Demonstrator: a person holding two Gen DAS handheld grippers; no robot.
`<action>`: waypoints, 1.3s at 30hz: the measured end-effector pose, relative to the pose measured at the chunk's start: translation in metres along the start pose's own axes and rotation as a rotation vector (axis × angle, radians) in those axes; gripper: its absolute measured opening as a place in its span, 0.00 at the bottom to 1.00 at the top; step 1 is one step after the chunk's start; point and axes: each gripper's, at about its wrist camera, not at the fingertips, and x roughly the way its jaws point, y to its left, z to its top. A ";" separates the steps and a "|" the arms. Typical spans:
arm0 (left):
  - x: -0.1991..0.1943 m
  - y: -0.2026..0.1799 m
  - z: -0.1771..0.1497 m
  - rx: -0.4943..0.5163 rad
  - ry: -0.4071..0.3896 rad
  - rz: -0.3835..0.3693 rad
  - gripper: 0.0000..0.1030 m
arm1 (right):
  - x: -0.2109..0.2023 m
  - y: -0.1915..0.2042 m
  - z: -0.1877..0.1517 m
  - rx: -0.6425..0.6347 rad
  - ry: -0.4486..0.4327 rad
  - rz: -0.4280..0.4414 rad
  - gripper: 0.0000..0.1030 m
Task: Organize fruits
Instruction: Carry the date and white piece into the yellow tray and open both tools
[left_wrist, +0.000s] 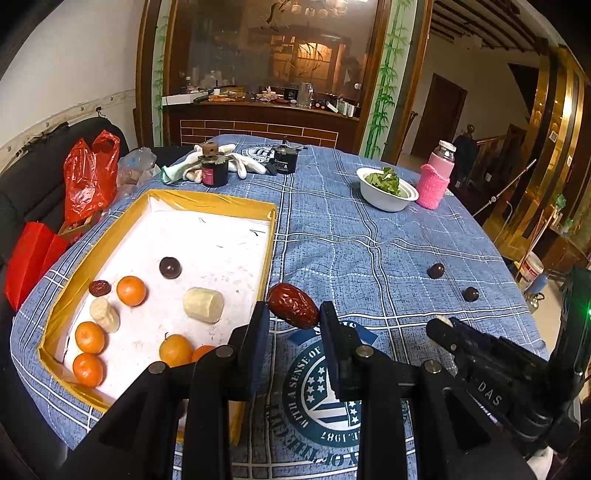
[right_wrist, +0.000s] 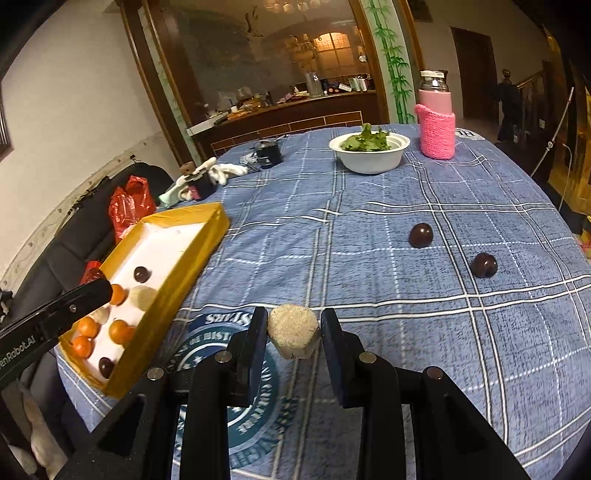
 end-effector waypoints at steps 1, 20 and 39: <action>-0.002 0.001 0.000 -0.003 -0.003 -0.001 0.26 | -0.001 0.002 -0.001 -0.001 0.001 0.003 0.31; -0.015 0.048 -0.008 -0.095 -0.020 -0.028 0.26 | -0.006 0.058 -0.011 -0.100 0.029 0.006 0.32; -0.003 0.168 -0.013 -0.313 -0.022 0.118 0.26 | 0.051 0.160 0.007 -0.242 0.134 0.119 0.32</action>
